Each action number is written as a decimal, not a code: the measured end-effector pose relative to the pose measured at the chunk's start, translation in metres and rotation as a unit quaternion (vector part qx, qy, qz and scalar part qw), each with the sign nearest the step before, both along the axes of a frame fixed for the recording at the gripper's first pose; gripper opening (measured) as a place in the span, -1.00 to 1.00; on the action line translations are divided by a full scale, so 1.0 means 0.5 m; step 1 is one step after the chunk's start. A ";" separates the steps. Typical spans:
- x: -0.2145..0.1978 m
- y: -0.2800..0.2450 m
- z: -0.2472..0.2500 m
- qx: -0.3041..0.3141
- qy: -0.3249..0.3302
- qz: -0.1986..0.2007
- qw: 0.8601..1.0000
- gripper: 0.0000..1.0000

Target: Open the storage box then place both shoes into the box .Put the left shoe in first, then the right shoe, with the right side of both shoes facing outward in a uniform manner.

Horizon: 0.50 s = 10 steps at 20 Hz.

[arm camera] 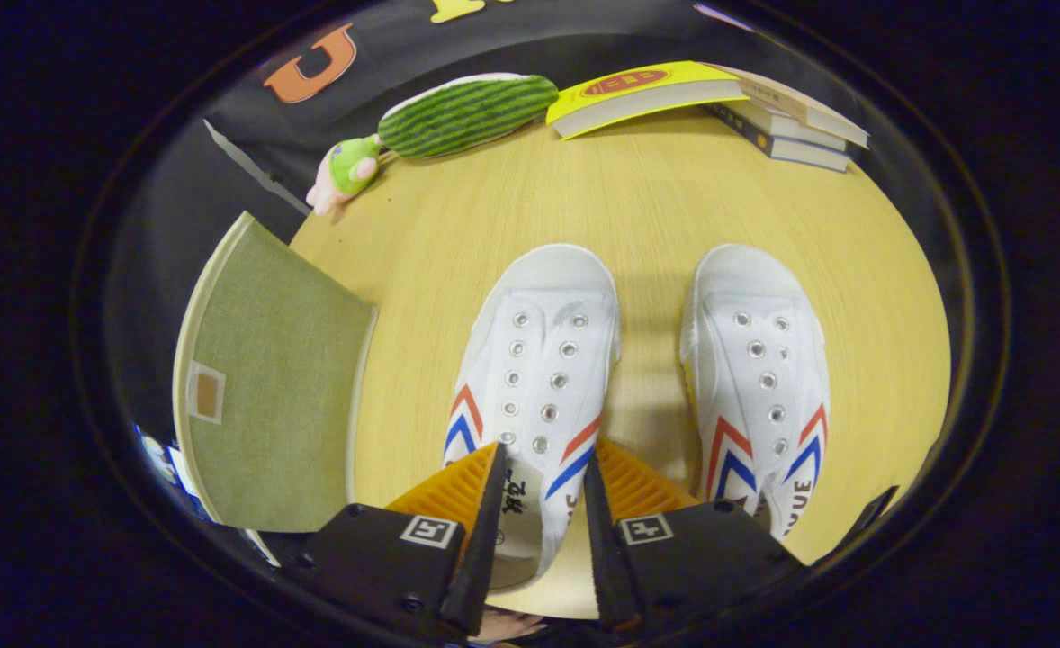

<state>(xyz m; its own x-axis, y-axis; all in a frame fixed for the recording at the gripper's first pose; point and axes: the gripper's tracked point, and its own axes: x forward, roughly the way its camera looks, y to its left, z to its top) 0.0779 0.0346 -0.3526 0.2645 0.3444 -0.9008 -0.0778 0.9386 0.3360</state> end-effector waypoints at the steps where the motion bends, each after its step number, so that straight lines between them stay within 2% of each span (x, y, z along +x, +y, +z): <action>1: 0.001 -0.004 0.000 -0.002 -0.001 -0.001 1.000 -0.05; 3: 0.001 -0.006 -0.006 -0.004 0.002 -0.018 1.000 -0.23; 4: 0.004 -0.007 -0.007 -0.001 0.001 -0.026 1.000 -0.51; 7: 0.002 -0.009 -0.002 0.011 0.009 -0.056 0.998 -0.64; 8: 0.004 -0.009 -0.001 0.022 0.013 -0.070 0.997 -0.81; 10: 0.001 -0.006 0.003 0.046 0.024 -0.095 0.994 -0.88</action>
